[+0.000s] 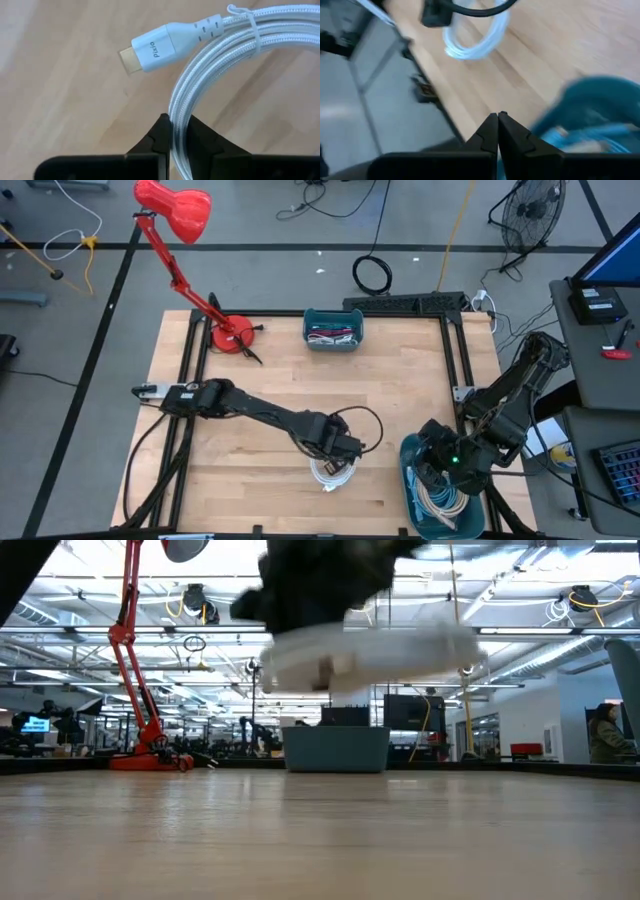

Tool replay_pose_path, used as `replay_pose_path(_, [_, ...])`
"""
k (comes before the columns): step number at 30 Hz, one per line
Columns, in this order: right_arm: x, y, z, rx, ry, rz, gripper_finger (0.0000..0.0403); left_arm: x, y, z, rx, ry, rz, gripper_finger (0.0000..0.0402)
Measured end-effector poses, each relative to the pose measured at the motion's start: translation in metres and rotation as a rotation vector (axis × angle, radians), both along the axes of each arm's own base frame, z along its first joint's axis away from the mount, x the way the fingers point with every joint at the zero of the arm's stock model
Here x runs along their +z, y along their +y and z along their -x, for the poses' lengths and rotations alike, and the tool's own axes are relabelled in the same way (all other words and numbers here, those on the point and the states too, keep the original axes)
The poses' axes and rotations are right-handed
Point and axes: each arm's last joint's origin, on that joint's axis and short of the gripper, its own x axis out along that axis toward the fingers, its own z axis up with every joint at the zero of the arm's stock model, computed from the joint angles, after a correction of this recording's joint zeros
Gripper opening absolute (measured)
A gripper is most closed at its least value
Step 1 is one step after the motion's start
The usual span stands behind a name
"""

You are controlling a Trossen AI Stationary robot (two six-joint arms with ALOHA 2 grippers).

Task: Pick & Place USB Port
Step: Put the white HDMI cable into the bottom blue bin

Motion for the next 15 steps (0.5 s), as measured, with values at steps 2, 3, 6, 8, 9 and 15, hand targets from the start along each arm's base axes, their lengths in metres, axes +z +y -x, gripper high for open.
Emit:
replay_pose_path(2, [0.004,0.003,-0.005,0.015,-0.067,-0.009,0.0,0.019,0.003,0.005,0.002,-0.053,-0.028,0.0033])
replay_pose_path(3, [0.006,0.003,-0.008,0.019,-0.097,-0.011,0.0,0.029,0.005,0.008,0.006,-0.084,-0.044,0.0033])
replay_pose_path(6, [0.012,0.003,-0.016,0.007,-0.184,-0.017,0.0004,0.055,0.012,0.016,0.007,-0.154,-0.084,0.0033])
replay_pose_path(8, [0.015,0.0,-0.023,-0.013,-0.217,-0.033,0.0013,0.065,0.016,0.021,-0.002,-0.18,-0.117,0.0033])
replay_pose_path(9, [0.016,-0.002,-0.027,-0.029,-0.227,-0.039,0.0021,0.071,0.017,0.024,-0.01,-0.185,-0.134,0.0033])
replay_pose_path(15, [0.016,-0.02,-0.049,-0.141,-0.254,-0.049,0.0089,0.093,0.03,0.038,-0.079,-0.186,-0.204,0.0033])
